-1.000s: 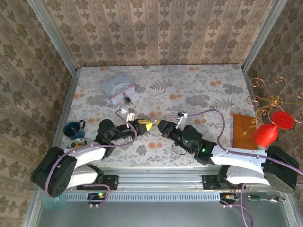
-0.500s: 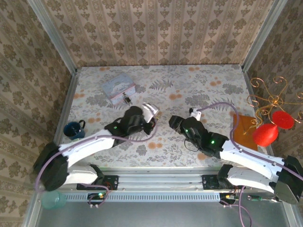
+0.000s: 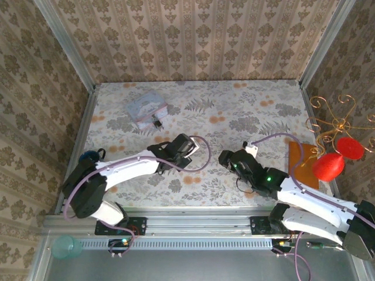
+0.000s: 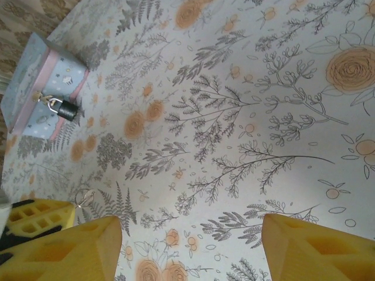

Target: Unlock the padlock with the key

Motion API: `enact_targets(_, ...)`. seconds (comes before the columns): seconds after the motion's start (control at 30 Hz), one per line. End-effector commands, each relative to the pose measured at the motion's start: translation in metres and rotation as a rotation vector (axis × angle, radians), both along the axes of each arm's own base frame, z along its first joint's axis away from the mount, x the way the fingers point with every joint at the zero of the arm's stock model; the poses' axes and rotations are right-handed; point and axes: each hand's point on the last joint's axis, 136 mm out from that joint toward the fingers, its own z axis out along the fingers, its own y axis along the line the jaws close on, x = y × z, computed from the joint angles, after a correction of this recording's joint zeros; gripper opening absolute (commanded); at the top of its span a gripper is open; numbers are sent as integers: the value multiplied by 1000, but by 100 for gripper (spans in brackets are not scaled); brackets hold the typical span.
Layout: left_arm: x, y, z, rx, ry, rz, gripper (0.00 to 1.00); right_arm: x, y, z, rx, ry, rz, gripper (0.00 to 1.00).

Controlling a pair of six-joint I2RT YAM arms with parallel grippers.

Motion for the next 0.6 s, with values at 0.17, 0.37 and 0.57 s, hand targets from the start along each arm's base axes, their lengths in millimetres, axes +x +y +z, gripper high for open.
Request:
enact_targets(0.17, -11, 16, -45, 240, 123, 1, 0, -5, -6, -6, 4, 40, -20, 66)
enact_targets(0.37, -10, 7, -23, 115, 102, 4, 0, -8, -11, -7, 25, 30, -30, 66)
enact_targets(0.57, -18, -15, 26, -283, 89, -38, 0, -8, 11, -16, 62, 71, 47, 66)
